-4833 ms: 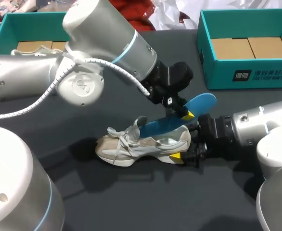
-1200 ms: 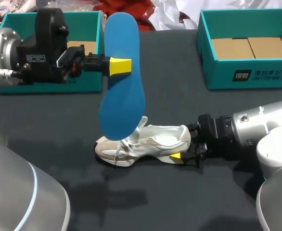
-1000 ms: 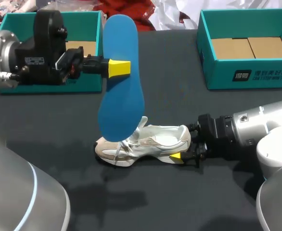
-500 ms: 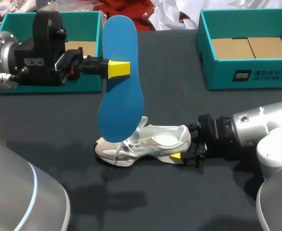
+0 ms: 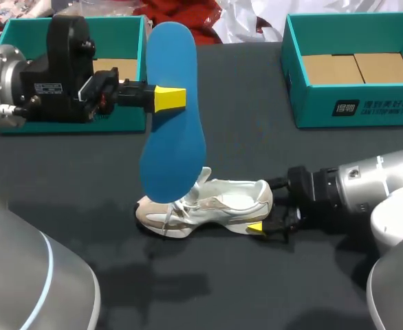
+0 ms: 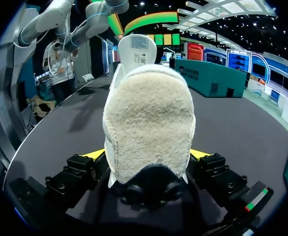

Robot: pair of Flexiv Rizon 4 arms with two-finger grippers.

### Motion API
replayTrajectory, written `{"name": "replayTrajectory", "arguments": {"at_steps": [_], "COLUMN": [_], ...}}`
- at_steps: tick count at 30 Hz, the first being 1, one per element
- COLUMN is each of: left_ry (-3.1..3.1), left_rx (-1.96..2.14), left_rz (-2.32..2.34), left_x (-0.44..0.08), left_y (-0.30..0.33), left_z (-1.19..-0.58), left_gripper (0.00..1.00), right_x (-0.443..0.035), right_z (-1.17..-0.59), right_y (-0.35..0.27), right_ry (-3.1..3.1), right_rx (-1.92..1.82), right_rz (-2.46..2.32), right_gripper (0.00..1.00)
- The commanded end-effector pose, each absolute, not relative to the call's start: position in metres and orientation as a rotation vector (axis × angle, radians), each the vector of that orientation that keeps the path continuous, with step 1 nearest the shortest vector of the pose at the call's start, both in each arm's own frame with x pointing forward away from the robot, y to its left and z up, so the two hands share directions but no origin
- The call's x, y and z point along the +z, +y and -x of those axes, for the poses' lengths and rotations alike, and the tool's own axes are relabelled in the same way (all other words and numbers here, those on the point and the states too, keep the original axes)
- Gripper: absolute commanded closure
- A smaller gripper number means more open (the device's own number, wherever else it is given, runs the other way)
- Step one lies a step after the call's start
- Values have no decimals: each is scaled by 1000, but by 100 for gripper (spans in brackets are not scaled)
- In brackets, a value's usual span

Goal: Take the shoe out of the shoebox, open the shoe tongue, remove and reinsert the insole, then place the shoe into the shoebox

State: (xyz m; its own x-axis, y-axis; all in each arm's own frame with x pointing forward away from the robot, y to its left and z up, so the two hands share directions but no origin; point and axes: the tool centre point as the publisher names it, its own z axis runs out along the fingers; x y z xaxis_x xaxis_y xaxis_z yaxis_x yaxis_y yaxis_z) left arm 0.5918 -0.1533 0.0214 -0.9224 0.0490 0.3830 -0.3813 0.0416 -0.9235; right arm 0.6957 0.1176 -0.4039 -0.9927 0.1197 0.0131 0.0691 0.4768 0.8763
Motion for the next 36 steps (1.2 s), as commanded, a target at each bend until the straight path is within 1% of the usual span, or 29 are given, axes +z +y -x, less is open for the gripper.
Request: {"name": "replayTrajectory", "arguments": {"at_steps": [1, 8, 23, 36], "left_ry": [-2013, -2013, -2013, -2013], "left_rx": [1952, 1952, 1952, 1952], "left_rz": [-335, -335, -335, -335], "left_x": [20, 20, 20, 20], "left_y": [-154, -154, -154, -154], "left_z": [-592, -592, -592, -592], "left_gripper": [100, 100, 100, 100], "right_x": [-391, -384, -350, -350], "right_z": [-688, -685, -692, -692], "right_y": [110, 101, 95, 95], "right_ry": [2696, 2810, 3083, 3083], "right_rx": [1503, 1334, 675, 675], "right_rz": [-189, -243, -369, -369], "right_gripper": [0, 0, 0, 0]}}
